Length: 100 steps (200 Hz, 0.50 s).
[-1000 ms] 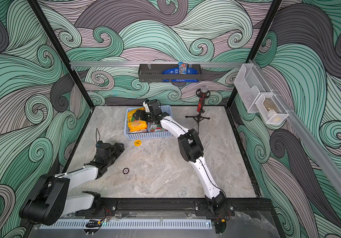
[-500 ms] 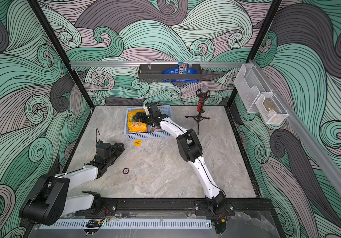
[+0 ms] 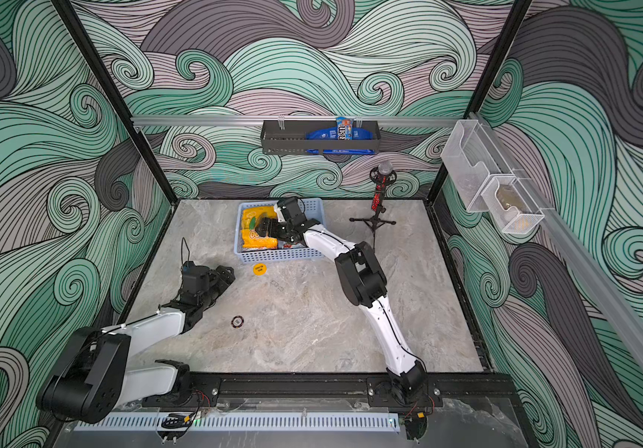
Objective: Put the candies in the basket
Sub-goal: Place the candy in the basket.
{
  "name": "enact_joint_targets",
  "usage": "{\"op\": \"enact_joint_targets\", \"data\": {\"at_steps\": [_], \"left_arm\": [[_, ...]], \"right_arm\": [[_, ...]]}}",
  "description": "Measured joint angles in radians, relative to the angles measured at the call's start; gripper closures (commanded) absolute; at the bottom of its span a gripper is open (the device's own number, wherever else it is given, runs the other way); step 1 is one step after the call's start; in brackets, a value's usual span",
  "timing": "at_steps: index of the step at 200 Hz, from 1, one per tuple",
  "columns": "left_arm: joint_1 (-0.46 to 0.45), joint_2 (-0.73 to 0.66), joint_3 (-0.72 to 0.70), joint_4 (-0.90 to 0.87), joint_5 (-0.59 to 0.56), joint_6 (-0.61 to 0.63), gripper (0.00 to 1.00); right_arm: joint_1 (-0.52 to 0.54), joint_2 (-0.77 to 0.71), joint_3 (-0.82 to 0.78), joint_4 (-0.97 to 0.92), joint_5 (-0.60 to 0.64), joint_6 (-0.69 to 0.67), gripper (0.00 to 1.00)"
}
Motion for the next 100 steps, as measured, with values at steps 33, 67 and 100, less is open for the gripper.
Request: {"op": "enact_joint_targets", "data": {"at_steps": [33,67,100], "left_arm": [[0.0,-0.026,0.0,0.007,0.006,0.035,0.1],[0.0,-0.084,-0.028,0.071,0.049,0.105,0.02],[-0.028,-0.158,-0.099,0.158,0.073,0.164,0.01]], "right_arm": [[-0.037,-0.149,-0.142,-0.019,0.048,-0.047,0.0],[-0.068,-0.369,-0.263,-0.01,0.119,-0.13,0.0],[-0.061,-0.585,-0.443,0.021,0.283,-0.225,0.0]]}}
